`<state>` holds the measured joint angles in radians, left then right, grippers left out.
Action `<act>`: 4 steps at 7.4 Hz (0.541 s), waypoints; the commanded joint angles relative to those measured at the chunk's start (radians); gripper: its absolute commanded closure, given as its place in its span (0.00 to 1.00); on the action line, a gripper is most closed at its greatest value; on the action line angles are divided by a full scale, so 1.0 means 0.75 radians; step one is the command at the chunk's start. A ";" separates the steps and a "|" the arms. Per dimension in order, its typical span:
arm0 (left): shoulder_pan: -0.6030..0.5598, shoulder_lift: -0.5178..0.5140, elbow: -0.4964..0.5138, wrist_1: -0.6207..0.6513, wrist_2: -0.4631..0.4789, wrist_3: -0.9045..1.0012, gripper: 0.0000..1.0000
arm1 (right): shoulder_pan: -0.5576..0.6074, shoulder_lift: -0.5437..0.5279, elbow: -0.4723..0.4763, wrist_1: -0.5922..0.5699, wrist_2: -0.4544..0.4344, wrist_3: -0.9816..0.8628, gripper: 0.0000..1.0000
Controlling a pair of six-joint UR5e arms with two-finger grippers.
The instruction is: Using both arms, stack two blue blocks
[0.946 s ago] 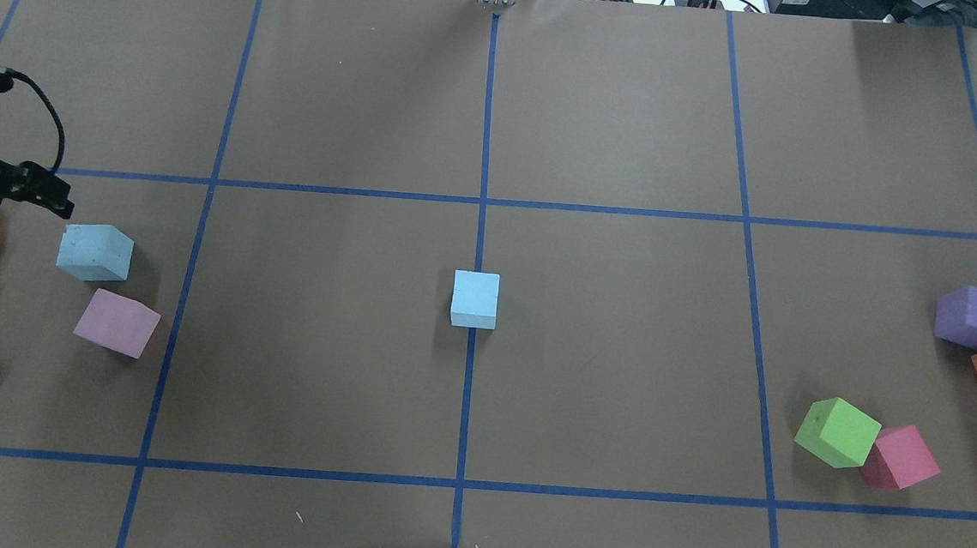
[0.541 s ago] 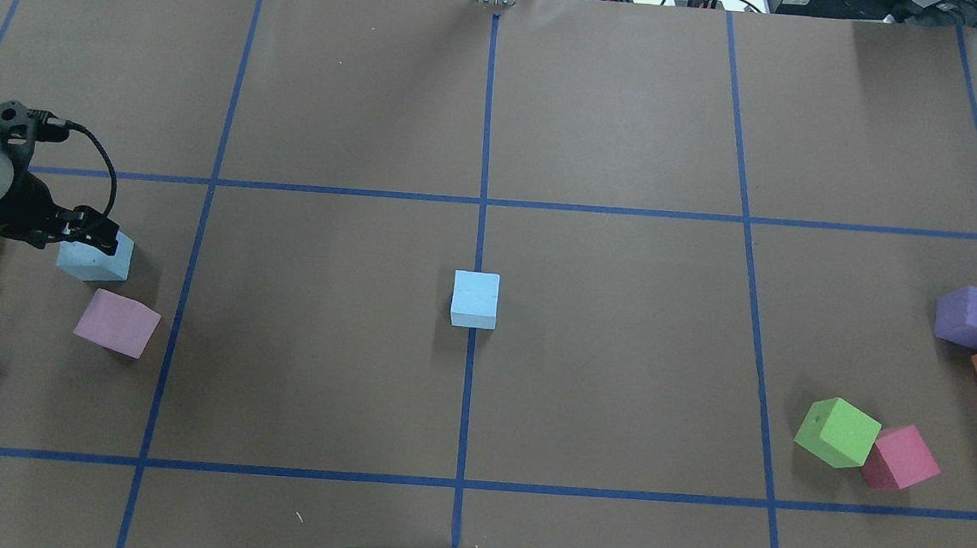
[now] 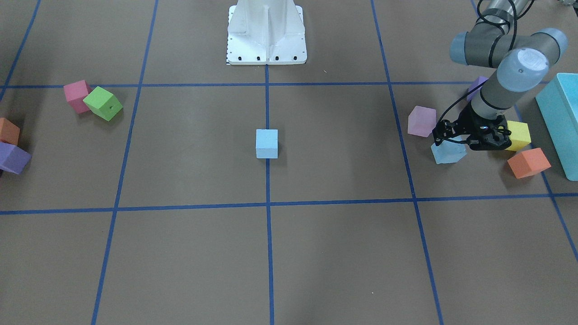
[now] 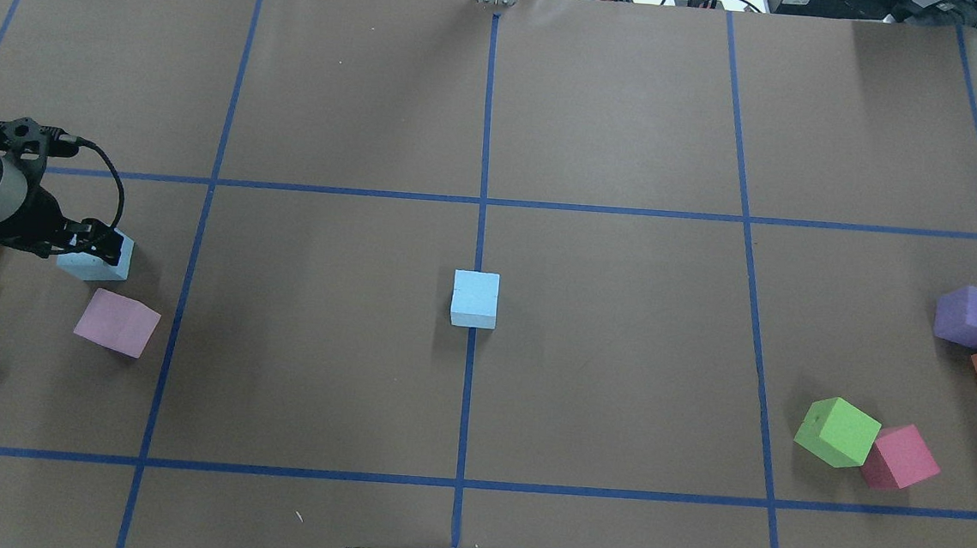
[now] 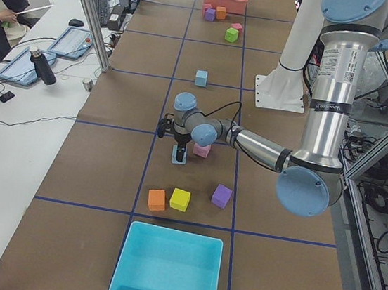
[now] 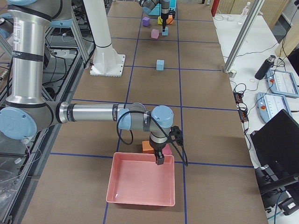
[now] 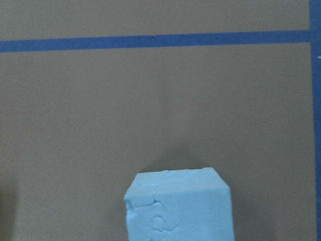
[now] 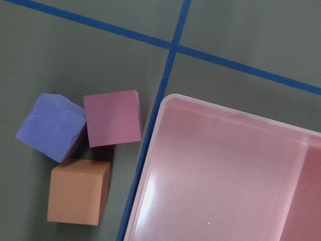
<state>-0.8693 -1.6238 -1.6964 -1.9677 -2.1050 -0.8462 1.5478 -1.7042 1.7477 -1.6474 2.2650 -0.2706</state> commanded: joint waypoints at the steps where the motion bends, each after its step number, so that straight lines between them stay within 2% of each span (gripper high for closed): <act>1: 0.001 -0.009 0.100 -0.137 0.000 -0.007 0.07 | 0.000 0.000 -0.001 0.000 -0.001 0.001 0.00; 2: 0.001 -0.009 0.094 -0.138 0.000 -0.013 0.20 | 0.000 0.000 0.001 0.000 -0.001 0.001 0.00; 3: 0.003 -0.009 0.090 -0.138 0.000 -0.013 0.49 | 0.000 0.000 0.001 0.000 -0.001 0.001 0.00; 4: 0.006 -0.009 0.086 -0.138 -0.002 -0.013 0.71 | 0.000 0.000 0.001 0.002 -0.001 0.001 0.00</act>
<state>-0.8667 -1.6303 -1.6302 -2.0681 -2.1049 -0.8551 1.5478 -1.7042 1.7485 -1.6472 2.2642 -0.2700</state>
